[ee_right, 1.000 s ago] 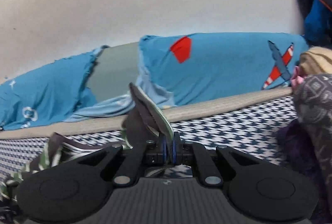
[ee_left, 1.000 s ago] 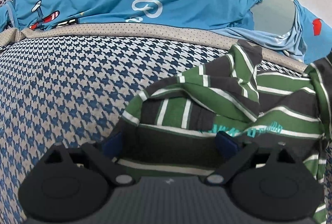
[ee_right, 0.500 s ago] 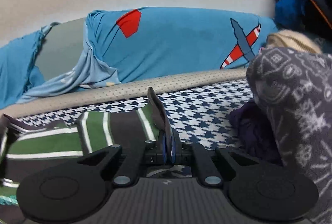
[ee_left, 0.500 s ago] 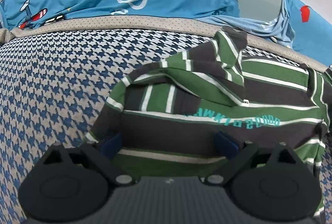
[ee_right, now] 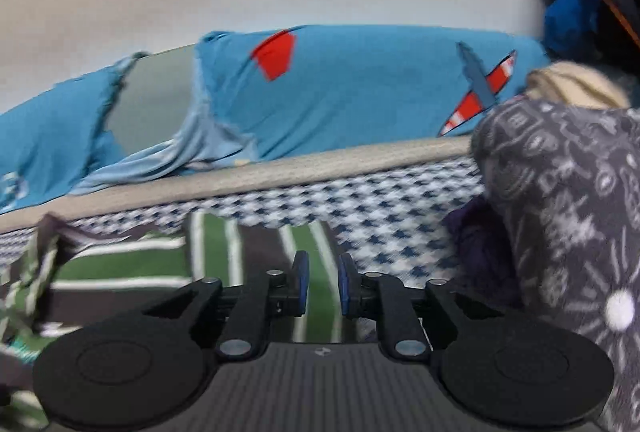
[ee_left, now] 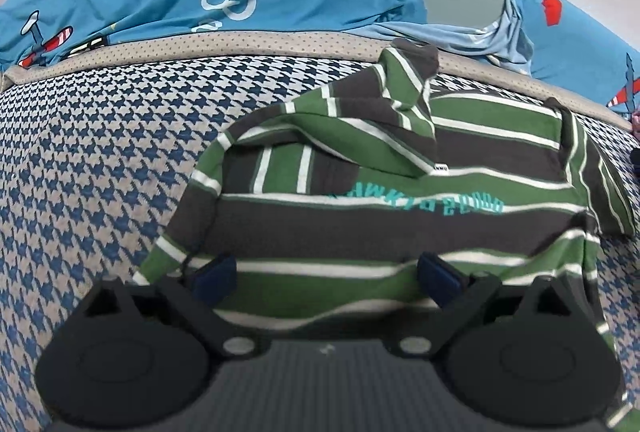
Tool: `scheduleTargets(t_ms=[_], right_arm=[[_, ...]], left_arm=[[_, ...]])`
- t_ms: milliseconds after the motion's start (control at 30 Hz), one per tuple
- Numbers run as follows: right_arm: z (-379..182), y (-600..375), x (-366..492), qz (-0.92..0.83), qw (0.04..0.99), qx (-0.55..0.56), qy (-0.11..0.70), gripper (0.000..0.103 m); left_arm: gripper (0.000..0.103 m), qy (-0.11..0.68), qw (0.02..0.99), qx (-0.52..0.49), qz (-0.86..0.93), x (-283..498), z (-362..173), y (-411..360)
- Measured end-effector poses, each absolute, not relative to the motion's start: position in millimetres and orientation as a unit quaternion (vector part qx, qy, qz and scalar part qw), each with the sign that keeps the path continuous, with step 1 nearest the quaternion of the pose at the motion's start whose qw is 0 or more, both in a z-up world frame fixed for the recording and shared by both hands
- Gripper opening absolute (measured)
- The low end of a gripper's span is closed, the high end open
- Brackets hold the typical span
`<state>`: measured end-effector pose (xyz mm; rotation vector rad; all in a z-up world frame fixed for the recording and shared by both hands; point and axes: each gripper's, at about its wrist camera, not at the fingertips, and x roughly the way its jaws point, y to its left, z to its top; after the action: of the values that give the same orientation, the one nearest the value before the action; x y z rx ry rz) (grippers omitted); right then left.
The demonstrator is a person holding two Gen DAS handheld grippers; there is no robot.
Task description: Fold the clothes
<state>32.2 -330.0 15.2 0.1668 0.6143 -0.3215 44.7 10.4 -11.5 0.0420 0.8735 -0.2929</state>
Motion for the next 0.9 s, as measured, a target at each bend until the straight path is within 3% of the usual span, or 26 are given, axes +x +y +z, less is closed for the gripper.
scheduleTargets(t_ms=[400,900], right_arm=[[7.3,-313.3,1.2,-0.037,0.913,0.196,0.356,0.024],[-11.9,-269.6,22.2,-0.023,0.889,0.184,0.419,0.027]], left_arm=[[0.098,0.42,0.895,0.011,-0.15,18.7,-7.4,17.8],[0.098,0.433,0.889,0.001,-0.146,15.3,-9.4,28.2]])
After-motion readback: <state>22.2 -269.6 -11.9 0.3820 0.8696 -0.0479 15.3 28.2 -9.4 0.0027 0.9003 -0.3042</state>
